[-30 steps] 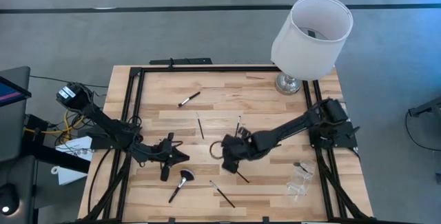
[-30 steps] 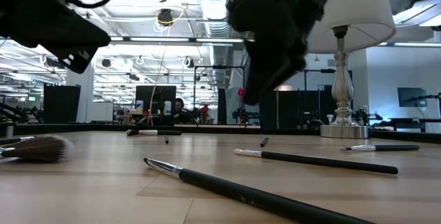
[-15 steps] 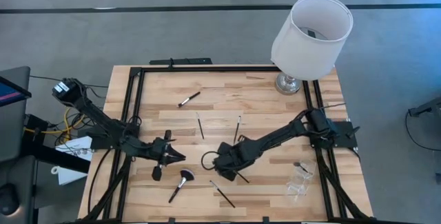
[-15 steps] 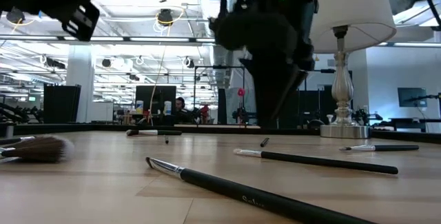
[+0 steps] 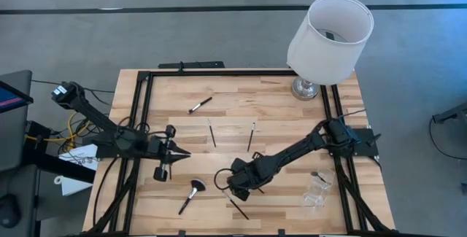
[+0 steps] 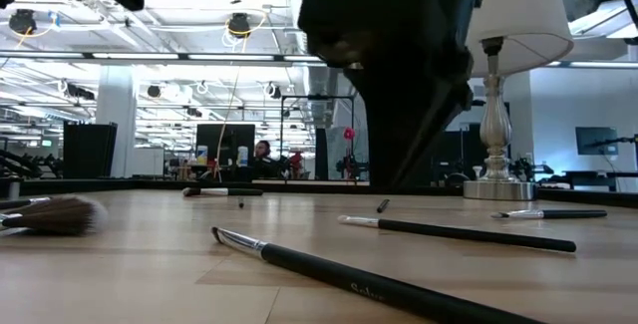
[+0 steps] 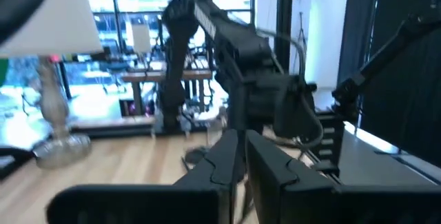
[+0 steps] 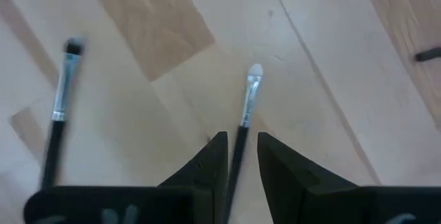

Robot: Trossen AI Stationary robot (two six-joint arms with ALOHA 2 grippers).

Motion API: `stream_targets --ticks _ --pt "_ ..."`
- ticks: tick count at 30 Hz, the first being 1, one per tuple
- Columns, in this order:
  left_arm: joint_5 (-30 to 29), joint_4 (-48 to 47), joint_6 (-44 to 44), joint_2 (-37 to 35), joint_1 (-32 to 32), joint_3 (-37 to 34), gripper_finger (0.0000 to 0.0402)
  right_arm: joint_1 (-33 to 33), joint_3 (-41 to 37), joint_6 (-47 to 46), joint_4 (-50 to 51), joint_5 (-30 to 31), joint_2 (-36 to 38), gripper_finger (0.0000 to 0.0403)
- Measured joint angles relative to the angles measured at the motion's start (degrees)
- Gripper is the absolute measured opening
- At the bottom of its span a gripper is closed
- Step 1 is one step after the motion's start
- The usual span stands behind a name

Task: Pick & Place Makeup Brushes
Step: Put the black eyeshadow brush into the transparent organizer

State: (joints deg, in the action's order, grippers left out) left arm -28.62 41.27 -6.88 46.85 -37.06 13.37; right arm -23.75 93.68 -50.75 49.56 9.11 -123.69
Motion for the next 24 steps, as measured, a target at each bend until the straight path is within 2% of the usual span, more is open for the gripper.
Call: stream_targets --ticks 4,13,24 --pt "0.0 0.1 -2.2 -2.5 1.1 0.0 0.0028 1.1 -0.1 0.1 0.8 -2.3 -1.3 0.0070" --pt "0.0 -0.1 -7.3 -6.7 4.8 0.0 0.0028 1.5 0.0 0.2 1.1 -2.7 -1.3 0.0070" --pt "1.5 -5.4 -5.2 -5.1 6.2 0.0 0.0028 -0.3 0.0 2.6 1.7 -4.1 -1.3 0.0070"
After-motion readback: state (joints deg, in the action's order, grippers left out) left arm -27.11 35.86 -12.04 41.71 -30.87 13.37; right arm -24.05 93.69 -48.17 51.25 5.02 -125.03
